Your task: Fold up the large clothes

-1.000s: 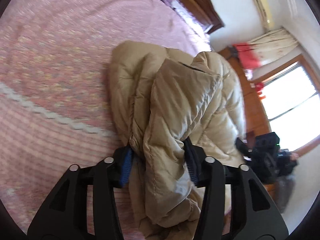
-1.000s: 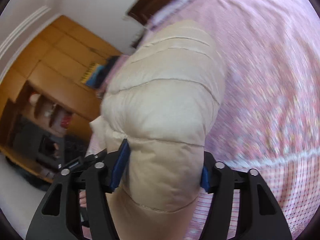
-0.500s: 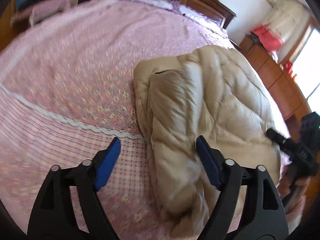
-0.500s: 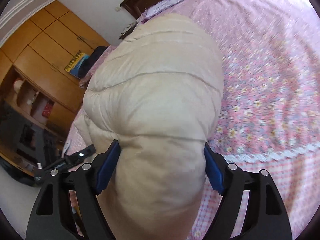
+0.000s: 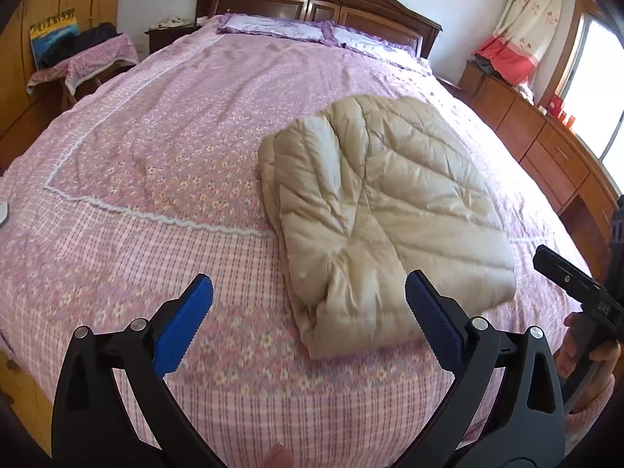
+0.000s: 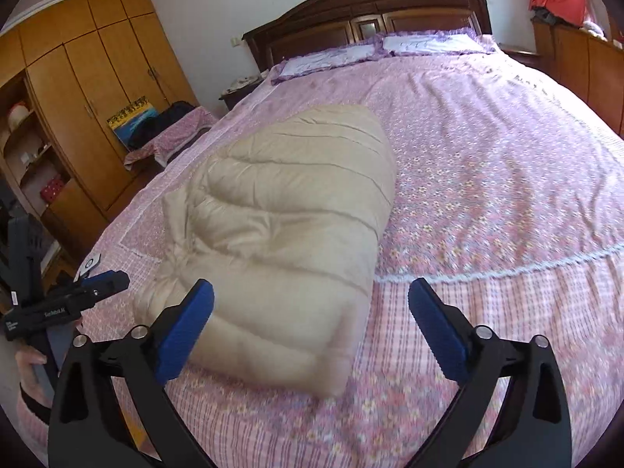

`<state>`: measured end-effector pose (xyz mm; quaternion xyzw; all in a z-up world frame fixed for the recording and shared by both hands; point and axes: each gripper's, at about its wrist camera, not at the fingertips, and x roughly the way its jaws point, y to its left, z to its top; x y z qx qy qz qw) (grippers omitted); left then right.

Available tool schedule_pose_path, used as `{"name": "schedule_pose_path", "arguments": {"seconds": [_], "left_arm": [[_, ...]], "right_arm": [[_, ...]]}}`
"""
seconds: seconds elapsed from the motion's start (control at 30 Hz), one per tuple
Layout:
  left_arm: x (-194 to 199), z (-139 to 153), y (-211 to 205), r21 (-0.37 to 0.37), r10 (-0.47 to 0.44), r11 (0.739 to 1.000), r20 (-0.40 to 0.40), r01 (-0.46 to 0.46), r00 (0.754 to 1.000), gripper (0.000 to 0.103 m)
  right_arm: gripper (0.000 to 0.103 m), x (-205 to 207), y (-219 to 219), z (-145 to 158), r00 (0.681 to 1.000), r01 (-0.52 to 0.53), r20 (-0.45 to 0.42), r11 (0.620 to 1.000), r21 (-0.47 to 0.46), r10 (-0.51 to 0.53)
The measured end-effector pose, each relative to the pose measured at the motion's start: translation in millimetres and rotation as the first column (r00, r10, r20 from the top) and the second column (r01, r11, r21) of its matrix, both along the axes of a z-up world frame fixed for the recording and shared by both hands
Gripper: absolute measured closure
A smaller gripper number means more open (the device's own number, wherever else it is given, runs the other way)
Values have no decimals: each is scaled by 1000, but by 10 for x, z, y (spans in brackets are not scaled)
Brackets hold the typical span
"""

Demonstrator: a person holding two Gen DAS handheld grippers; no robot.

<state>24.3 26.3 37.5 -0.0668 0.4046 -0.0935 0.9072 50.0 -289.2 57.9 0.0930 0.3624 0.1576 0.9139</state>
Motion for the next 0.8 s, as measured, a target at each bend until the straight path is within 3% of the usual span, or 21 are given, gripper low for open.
{"name": "schedule_pose_path", "arguments": {"seconds": [0.17, 0.33, 0.8], "left_arm": [[-195, -106, -82, 48, -3, 999, -29, 5, 1000, 5], [-344, -225, -232, 117, 21, 993, -25, -18, 999, 5], [-574, -616, -298, 175, 118, 979, -89, -101, 989, 5]], "right_arm": [[6, -245, 25, -65, 1000, -1, -22, 1000, -5, 1], [6, -469, 84, -218, 998, 43, -46, 996, -76, -46], [6, -707, 77, -620, 993, 82, -73, 985, -149, -94]]}}
